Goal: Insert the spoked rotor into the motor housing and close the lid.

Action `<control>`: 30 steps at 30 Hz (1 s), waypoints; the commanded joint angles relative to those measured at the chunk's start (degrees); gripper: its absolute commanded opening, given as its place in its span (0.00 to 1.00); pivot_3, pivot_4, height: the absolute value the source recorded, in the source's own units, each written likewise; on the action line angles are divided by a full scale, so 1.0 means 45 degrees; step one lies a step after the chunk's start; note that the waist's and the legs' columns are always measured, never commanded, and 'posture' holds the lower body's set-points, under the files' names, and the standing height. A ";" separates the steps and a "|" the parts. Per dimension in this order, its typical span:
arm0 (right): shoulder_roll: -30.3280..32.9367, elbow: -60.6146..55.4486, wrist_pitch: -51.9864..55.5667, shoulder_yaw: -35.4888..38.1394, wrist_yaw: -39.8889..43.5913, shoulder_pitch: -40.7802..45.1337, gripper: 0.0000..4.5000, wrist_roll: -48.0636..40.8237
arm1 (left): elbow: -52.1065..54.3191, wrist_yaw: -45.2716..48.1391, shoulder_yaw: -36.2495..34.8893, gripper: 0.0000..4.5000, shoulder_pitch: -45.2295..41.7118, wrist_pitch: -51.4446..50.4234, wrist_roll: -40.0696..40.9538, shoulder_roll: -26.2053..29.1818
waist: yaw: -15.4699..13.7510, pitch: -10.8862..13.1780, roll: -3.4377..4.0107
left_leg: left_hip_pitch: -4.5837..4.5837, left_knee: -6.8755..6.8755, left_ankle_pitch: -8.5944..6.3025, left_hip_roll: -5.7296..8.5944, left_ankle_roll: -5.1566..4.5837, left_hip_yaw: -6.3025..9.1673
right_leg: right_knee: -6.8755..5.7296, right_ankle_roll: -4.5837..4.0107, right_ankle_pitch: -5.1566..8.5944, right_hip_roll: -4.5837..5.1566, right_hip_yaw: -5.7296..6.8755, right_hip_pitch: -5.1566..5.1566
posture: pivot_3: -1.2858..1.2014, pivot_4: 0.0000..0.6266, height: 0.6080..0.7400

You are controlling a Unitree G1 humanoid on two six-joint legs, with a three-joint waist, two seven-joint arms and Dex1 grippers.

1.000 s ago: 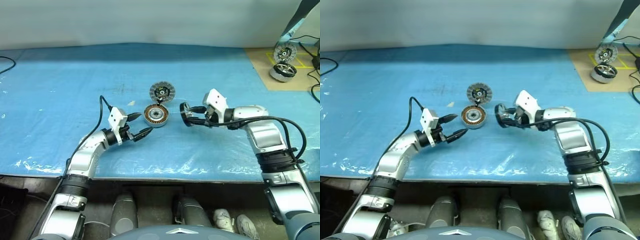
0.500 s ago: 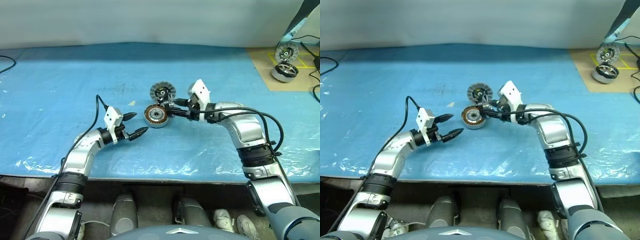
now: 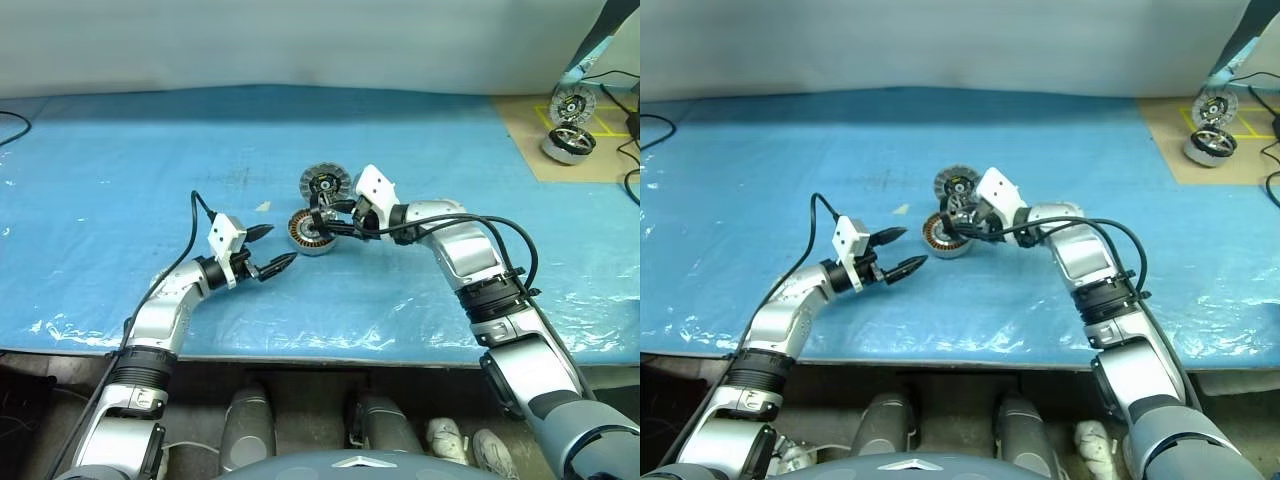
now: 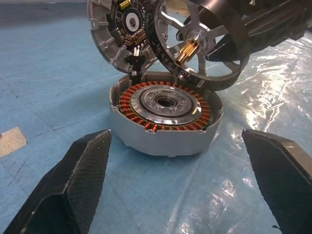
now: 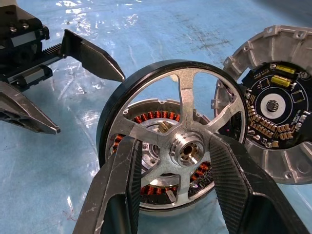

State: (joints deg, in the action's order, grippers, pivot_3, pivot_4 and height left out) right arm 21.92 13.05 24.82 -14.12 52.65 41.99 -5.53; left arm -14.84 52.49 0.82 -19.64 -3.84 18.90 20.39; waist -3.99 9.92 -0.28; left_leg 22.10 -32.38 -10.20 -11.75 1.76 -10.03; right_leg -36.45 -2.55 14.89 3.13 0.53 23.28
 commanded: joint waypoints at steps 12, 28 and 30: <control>0.0010 0.0536 -0.1892 -0.1231 0.0134 0.0763 0.38 0.1753 | 0.0677 -0.0085 -0.0055 1.00 -0.0066 -0.0052 0.0070 -0.0019 | 0.0019 0.0000 -0.0001 | -0.0013 -0.0030 0.0000 -0.0004 0.0000 0.0001 | -0.0033 -0.0001 0.0001 0.0000 -0.0002 -0.0008 | 0.52 0.24 1.00; -0.0160 0.0943 -0.2751 -0.1657 0.0494 0.1093 0.99 0.2620 | 0.0871 -0.0199 -0.0101 1.00 0.0045 -0.0145 0.0082 -0.0058 | 0.0018 0.0001 -0.0004 | -0.0013 -0.0039 0.0001 -0.0005 -0.0003 0.0002 | -0.0041 -0.0003 0.0001 0.0000 -0.0002 -0.0012 | 0.52 0.24 1.00; -0.0212 0.0885 -0.2617 -0.1424 0.0596 0.1132 0.99 0.2348 | 0.0900 -0.0208 -0.0109 1.00 0.0083 -0.0160 0.0087 -0.0048 | 0.0016 0.0001 -0.0005 | -0.0012 -0.0044 0.0000 -0.0005 -0.0002 0.0002 | -0.0041 -0.0003 0.0002 0.0000 -0.0003 -0.0012 | 0.52 0.24 1.00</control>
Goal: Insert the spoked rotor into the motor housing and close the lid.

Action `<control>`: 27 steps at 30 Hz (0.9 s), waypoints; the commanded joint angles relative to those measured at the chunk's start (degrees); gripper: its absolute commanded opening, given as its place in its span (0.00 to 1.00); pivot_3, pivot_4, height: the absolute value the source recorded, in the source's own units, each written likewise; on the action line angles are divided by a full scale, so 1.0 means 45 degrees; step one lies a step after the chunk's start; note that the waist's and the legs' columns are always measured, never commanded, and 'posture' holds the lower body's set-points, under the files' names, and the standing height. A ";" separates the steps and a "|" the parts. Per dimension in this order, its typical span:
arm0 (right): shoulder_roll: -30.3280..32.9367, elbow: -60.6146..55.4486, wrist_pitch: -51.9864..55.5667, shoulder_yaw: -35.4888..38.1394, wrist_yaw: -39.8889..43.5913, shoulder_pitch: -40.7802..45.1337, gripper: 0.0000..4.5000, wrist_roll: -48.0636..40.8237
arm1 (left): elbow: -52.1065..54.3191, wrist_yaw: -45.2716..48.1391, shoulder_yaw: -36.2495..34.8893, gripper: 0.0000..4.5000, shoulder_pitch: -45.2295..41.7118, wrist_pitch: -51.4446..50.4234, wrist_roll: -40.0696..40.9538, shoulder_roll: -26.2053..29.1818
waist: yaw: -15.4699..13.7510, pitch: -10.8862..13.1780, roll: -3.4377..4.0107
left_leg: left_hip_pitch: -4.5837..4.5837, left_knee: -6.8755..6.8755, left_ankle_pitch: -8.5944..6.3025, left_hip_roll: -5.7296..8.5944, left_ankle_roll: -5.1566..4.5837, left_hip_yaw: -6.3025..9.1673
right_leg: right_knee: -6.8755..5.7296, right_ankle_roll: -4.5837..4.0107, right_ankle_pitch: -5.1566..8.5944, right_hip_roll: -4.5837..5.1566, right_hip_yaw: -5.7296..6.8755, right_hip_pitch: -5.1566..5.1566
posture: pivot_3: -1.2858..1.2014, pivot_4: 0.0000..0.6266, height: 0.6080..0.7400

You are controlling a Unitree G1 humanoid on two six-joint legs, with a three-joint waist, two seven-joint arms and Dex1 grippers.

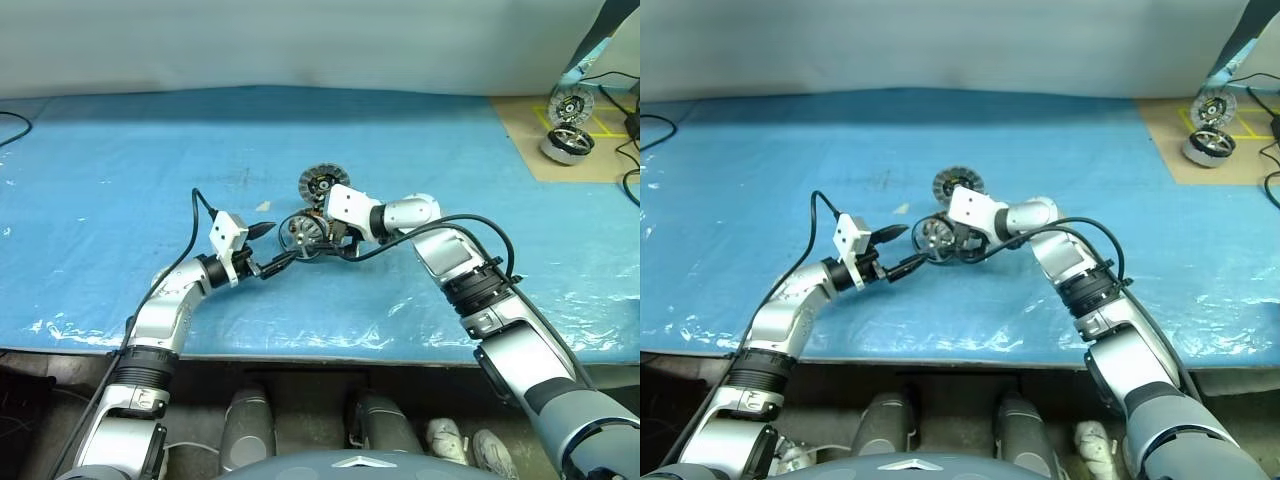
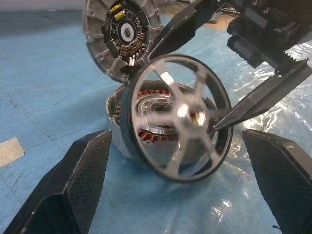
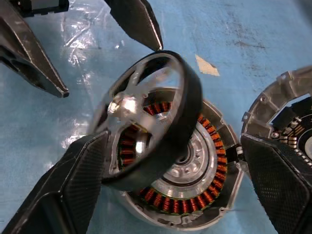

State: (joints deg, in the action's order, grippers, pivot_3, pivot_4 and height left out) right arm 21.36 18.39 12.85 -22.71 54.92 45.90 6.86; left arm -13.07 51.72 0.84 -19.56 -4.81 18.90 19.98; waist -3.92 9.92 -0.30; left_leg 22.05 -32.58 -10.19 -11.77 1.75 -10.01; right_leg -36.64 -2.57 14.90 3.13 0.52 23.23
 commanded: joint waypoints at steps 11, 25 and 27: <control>0.0010 -0.0735 0.0802 0.1446 0.0423 0.0423 0.99 -0.1374 | 0.0483 -0.0026 -0.0117 1.00 0.0059 0.0025 0.0076 0.0087 | -0.0004 0.0001 -0.0002 | 0.0002 -0.0003 0.0001 -0.0001 -0.0001 0.0000 | -0.0002 -0.0001 0.0000 -0.0001 0.0000 0.0000 | 0.52 0.24 1.00; 0.1916 -0.5208 0.2061 0.0794 0.3257 -0.0611 0.99 -0.3069 | 0.1064 0.0308 -0.0424 1.00 0.0468 -0.0465 0.0425 0.0611 | -0.0036 0.0003 -0.0006 | -0.0004 0.0014 0.0007 -0.0008 -0.0013 0.0003 | 0.0002 0.0001 0.0000 -0.0008 0.0006 0.0002 | 0.52 0.24 1.00; 0.1995 -0.5072 0.1324 0.0094 0.3272 -0.0536 0.99 -0.2439 | 0.0993 0.0380 -0.0542 1.00 0.0506 -0.0501 0.0432 0.0833 | -0.0018 0.0004 -0.0007 | -0.0003 0.0007 0.0002 -0.0006 -0.0006 0.0003 | 0.0000 0.0001 -0.0001 -0.0005 0.0006 0.0001 | 0.52 0.24 1.00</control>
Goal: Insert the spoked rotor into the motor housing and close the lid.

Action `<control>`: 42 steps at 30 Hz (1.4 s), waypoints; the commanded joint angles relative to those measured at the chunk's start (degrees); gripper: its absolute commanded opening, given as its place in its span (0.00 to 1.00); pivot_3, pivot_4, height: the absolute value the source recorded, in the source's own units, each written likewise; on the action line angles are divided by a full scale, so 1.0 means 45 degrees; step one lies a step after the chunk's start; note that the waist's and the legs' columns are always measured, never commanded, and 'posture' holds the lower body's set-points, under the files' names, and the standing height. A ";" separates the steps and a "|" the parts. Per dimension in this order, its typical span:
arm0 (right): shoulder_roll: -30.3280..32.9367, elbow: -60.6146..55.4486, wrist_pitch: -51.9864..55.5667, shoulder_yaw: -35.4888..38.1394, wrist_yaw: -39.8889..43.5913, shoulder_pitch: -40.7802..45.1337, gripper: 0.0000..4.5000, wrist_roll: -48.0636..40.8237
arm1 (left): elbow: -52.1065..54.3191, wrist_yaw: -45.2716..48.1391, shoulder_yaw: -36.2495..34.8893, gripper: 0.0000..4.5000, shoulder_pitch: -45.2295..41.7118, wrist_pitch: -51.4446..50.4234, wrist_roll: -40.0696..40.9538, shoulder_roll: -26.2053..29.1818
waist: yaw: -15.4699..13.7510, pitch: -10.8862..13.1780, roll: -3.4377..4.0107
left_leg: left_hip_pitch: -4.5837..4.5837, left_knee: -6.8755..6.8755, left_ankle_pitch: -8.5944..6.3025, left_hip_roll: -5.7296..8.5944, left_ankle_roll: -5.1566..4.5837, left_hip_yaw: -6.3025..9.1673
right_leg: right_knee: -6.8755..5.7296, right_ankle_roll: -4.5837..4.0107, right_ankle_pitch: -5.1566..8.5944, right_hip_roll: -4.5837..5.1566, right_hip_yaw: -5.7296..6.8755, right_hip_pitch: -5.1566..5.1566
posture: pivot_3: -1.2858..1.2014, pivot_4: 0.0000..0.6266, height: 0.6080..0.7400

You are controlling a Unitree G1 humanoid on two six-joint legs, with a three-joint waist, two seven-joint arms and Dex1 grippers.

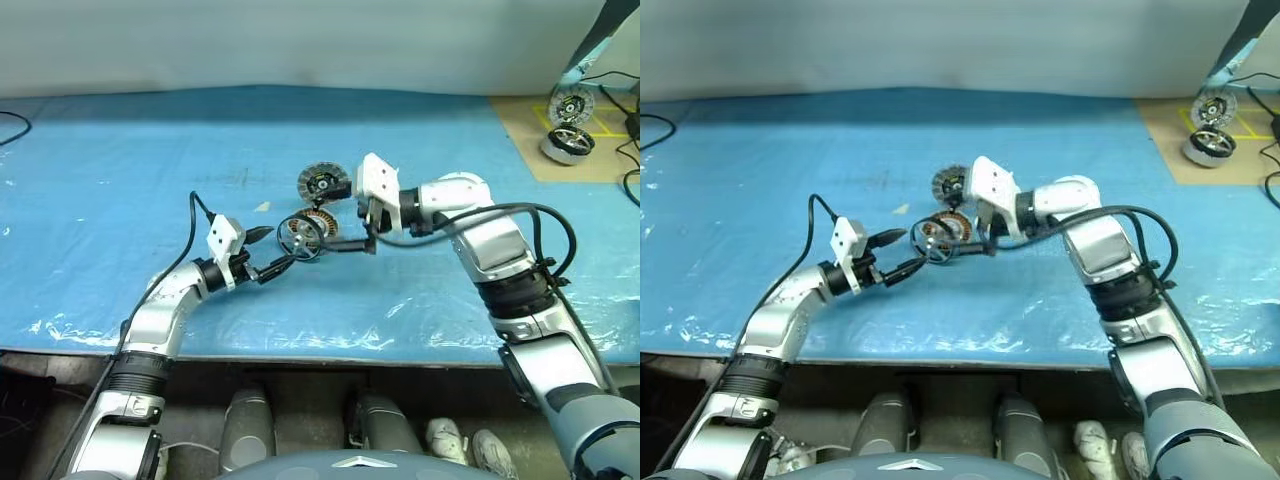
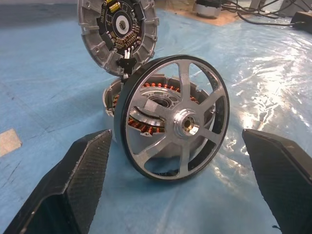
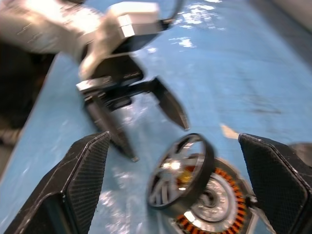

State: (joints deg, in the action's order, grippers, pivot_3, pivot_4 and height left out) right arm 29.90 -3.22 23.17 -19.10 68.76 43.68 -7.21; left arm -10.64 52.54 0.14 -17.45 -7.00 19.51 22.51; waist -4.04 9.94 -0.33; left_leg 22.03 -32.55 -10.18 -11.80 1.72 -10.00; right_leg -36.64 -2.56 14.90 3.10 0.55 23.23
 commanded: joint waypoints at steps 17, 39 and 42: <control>-0.1897 0.3736 -0.5286 -0.2634 -0.1796 0.1318 0.99 0.4205 | 0.1262 -0.0304 -0.0707 1.00 0.0951 -0.0326 0.0317 0.0622 | 0.0033 0.0009 -0.0024 | 0.0016 -0.0039 -0.0002 0.0000 0.0006 0.0002 | -0.0010 -0.0009 0.0005 0.0003 -0.0004 0.0000 | 0.52 0.24 1.00; -0.1328 0.4403 -0.3553 -0.1119 -0.1261 0.1454 0.99 0.3794 | 0.0115 -0.0200 -0.0167 1.00 -0.0048 0.0124 -0.0109 -0.0002 | 0.0029 0.0009 -0.0024 | 0.0012 -0.0052 0.0001 0.0002 -0.0002 0.0002 | -0.0022 -0.0014 0.0007 0.0002 -0.0011 -0.0002 | 0.52 0.24 1.00; -0.1131 0.4147 -0.3710 -0.1186 -0.1162 0.1271 0.99 0.3792 | -0.0005 -0.0186 -0.0149 1.00 -0.0094 0.0221 -0.0127 -0.0031 | 0.0021 0.0009 -0.0025 | 0.0014 -0.0055 0.0002 0.0002 -0.0002 0.0002 | -0.0022 -0.0015 0.0007 0.0002 -0.0011 -0.0002 | 0.52 0.24 1.00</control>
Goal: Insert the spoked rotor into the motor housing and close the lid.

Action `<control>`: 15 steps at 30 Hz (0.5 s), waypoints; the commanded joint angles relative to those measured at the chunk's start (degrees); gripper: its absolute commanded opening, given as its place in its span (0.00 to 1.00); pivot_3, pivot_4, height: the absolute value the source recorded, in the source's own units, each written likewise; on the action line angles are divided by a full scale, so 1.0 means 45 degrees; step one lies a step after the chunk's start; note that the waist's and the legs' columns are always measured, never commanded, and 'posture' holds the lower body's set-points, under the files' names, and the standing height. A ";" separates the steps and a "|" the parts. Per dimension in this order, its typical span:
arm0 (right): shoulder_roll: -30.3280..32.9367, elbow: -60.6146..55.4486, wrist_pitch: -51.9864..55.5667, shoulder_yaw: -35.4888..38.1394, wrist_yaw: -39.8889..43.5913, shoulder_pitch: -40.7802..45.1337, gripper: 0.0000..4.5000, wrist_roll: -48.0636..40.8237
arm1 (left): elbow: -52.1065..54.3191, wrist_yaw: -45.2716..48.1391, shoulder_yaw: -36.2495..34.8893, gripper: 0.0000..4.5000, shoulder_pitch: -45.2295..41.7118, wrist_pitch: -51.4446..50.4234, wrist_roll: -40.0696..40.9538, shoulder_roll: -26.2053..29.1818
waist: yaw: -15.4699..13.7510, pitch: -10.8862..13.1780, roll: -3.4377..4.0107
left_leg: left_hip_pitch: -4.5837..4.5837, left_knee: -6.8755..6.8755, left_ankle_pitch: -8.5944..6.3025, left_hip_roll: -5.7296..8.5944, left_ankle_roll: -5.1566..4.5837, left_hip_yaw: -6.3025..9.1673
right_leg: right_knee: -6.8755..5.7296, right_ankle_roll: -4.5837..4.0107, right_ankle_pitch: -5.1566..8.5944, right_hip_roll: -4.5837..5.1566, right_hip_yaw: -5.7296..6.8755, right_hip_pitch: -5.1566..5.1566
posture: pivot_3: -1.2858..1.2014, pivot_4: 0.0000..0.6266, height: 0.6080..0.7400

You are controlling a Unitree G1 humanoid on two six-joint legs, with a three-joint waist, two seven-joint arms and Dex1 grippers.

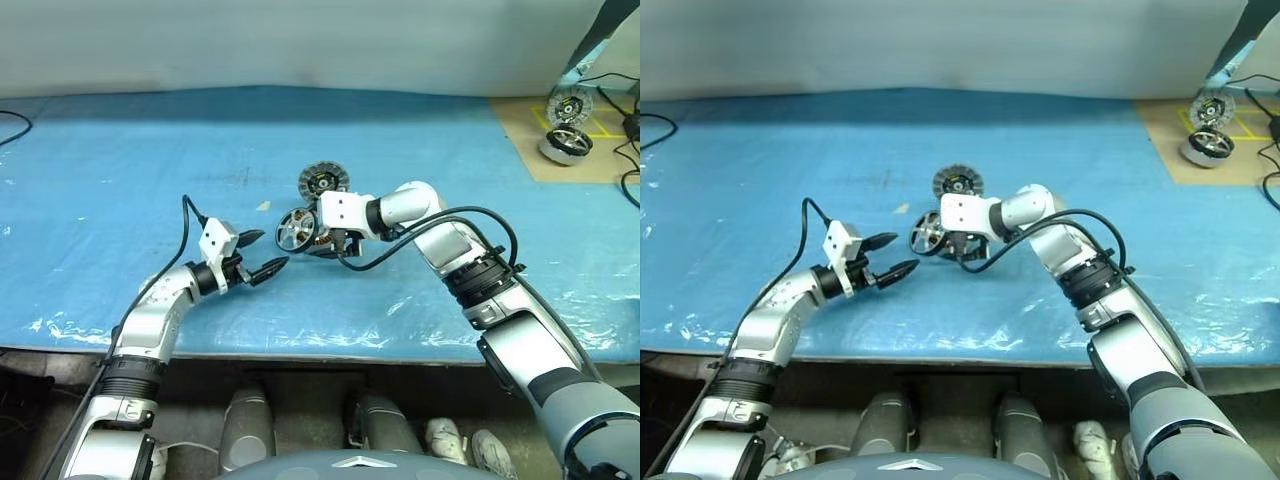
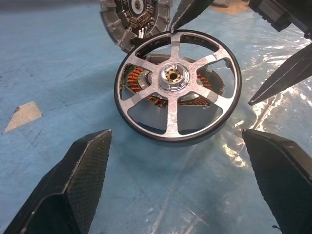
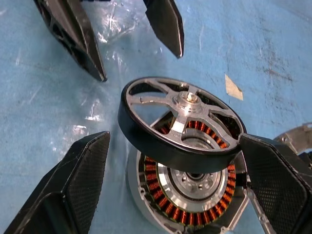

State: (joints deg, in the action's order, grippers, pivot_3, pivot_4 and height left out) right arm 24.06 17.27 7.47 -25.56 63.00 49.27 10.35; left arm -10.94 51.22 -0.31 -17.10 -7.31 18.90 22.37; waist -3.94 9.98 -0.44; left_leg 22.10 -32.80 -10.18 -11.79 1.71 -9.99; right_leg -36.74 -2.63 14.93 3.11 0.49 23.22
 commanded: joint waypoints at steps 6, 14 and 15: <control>0.0382 -0.2458 0.1741 0.1303 0.2140 0.0133 0.99 -0.2793 | -0.0004 0.0146 -0.0071 1.00 -0.0168 0.0371 0.0036 0.0019 | 0.0014 0.0001 0.0000 | -0.0001 0.0008 0.0006 -0.0003 -0.0011 0.0001 | 0.0000 0.0008 -0.0005 -0.0005 0.0000 0.0005 | 0.52 0.24 1.00; -0.0193 -0.2591 0.2852 0.1564 0.2333 0.2063 0.99 -0.3638 | -0.0255 0.0215 -0.0290 1.00 -0.0287 0.0357 0.0076 0.0220 | 0.0112 0.0001 0.0002 | -0.0008 -0.0007 0.0004 -0.0004 -0.0010 0.0001 | -0.0010 -0.0033 0.0019 -0.0006 -0.0009 0.0009 | 0.52 0.24 1.00; -0.0486 -0.2566 0.3114 0.1512 0.2176 0.2244 0.99 -0.3689 | -0.0268 0.0209 -0.0313 1.00 -0.0292 0.0352 0.0083 0.0230 | 0.0142 0.0001 0.0002 | -0.0011 -0.0007 0.0004 -0.0005 -0.0009 0.0001 | -0.0012 -0.0034 0.0019 -0.0007 -0.0008 0.0009 | 0.52 0.24 1.00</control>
State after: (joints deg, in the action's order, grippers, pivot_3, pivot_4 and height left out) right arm 23.54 7.09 19.87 -20.21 74.00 56.87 -4.23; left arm -12.77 52.00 -0.61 -17.65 -6.70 18.90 22.80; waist -3.30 9.98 -0.43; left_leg 22.04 -32.82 -10.16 -11.82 1.67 -9.99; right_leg -36.79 -2.79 15.02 3.08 0.46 23.26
